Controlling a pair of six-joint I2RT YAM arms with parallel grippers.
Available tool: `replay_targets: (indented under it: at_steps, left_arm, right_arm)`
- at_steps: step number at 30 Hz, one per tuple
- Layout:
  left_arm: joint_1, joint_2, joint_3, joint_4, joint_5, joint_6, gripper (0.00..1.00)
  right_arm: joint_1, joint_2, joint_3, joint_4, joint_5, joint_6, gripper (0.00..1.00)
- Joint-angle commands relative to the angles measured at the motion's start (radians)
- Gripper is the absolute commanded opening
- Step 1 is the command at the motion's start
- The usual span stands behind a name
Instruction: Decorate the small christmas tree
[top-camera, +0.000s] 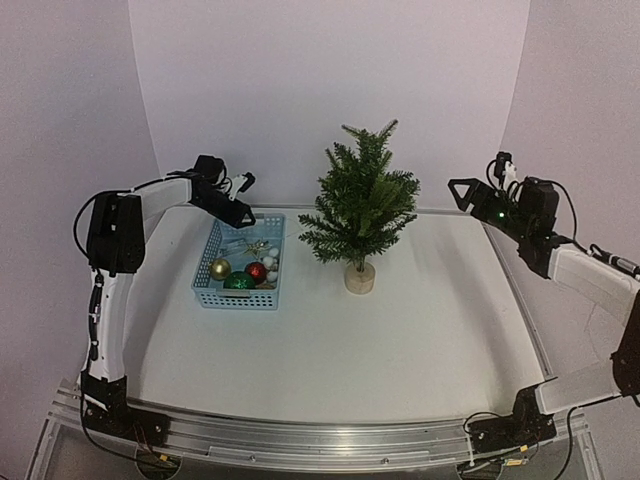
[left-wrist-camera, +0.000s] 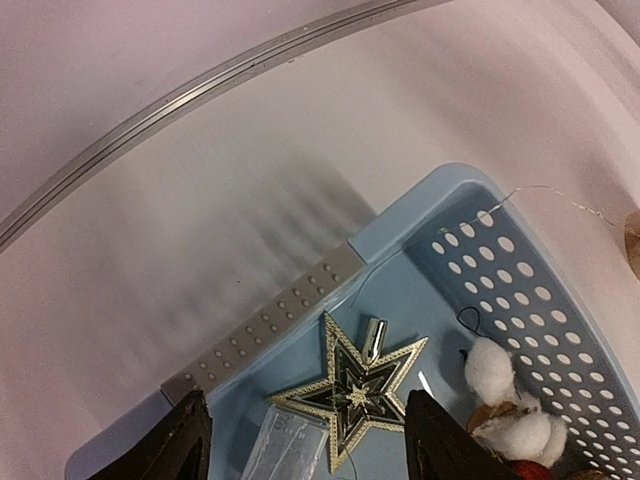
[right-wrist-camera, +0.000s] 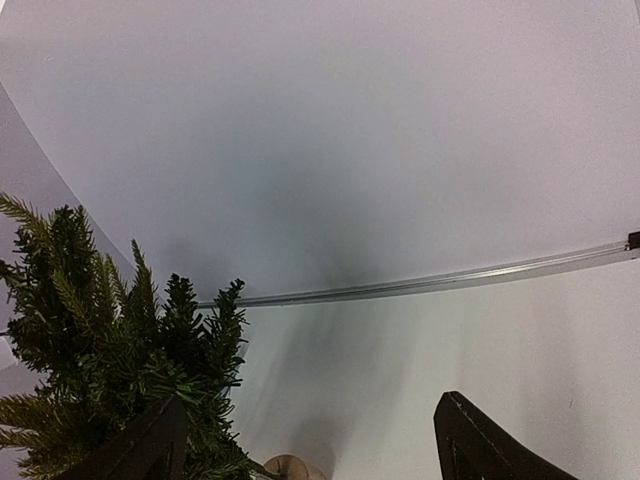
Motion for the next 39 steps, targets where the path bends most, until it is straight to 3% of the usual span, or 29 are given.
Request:
replay_targets:
  at_steps: [1,10,20,39]
  left_arm:
    - [-0.003,-0.122,-0.004,0.058,0.042,0.012,0.66]
    - [-0.005,-0.188,-0.129,-0.018,0.012,-0.049,0.58]
    - [-0.007,-0.194,-0.274,0.070,-0.060,-0.174,0.57]
    - [-0.007,-0.042,-0.142,0.216,-0.012,-0.211,0.32]
  right_arm:
    - [0.015,-0.026,-0.004,-0.006,0.011,0.004,0.85]
    - [0.024,-0.028,-0.015,-0.009,0.015,0.004,0.85]
    - [0.031,-0.028,-0.005,-0.011,0.014,0.003,0.85]
    - [0.032,-0.043,-0.005,-0.017,0.020,0.017,0.85]
